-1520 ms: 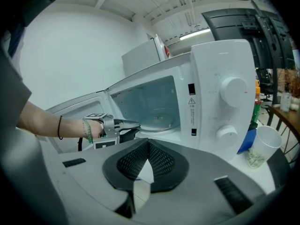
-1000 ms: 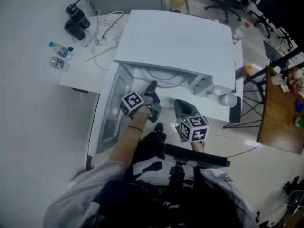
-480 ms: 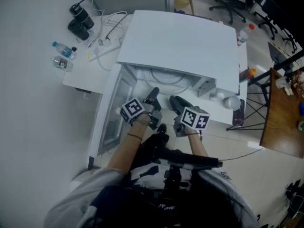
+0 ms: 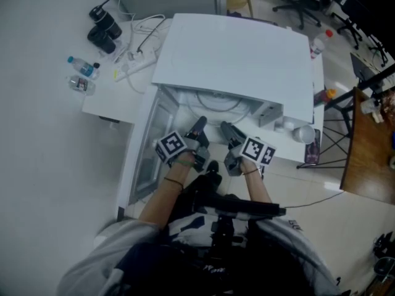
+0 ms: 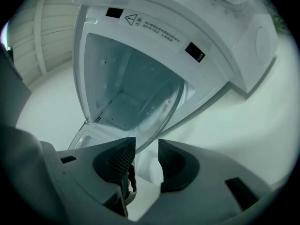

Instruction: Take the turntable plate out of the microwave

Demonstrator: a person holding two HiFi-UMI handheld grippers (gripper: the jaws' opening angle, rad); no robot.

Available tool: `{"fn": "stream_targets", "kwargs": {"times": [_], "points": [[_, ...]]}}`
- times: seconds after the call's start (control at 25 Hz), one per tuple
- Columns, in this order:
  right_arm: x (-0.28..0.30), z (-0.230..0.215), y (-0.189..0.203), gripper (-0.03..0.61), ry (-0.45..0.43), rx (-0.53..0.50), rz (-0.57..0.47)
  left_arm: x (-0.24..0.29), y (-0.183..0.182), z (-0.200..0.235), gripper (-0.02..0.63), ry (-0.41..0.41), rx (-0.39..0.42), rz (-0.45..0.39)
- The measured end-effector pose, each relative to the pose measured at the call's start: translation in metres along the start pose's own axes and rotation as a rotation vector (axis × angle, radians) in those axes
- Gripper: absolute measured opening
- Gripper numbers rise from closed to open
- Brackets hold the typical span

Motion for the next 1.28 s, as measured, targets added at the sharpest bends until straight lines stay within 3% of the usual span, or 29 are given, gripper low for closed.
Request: {"fn": "stream_targets", "kwargs": {"times": [0.36,0.44,0.6,0.72,0.88,1.0,1.16,1.28], "points": [[0.013,-0.015,-0.02,0.158,-0.037,0.163,-0.109,-0.014,0.014,0.015,0.034,-0.041,-0.011,0.042],[0.014,-0.018,-0.018,0.06,-0.027,0.193,-0.111,-0.016,0.019,0.016,0.034,-0.048,-0.033,0.057],[0.013,-0.02,-0.012,0.041,-0.058,0.217,-0.119,-0.018,0.014,0.021,0.038,-0.031,0.006,0.059],[0.013,-0.009,-0.017,0.038,-0.178,0.197,-0.159,-0.018,0.007,0.013,0.051,0.033,0.097,0.059],[0.009,-0.004,-0.02,0.04,-0.213,0.163,-0.177,-0.018,0.007,0.009,0.061,0.071,0.108,0.065],[0.0,-0.015,-0.018,0.038,-0.127,0.103,-0.157,-0.021,0.008,0.014,0.064,0.052,0.129,0.077],[-0.003,-0.014,-0.016,0.038,-0.114,0.088,-0.146,-0.022,0.013,0.009,0.077,0.111,0.127,0.087],[-0.007,-0.013,-0.015,0.04,-0.119,0.086,-0.143,-0.027,0.013,0.018,0.088,0.062,0.159,0.092]]}}
Point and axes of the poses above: the fingertips, and each gripper's own axes: x forward along the fingers, z to its left, y out of its underside, the point moved 3 cm from there along -x, backward along the fingers, and after that the axes turned 4 degrees about -x, right-handed, at the moved point
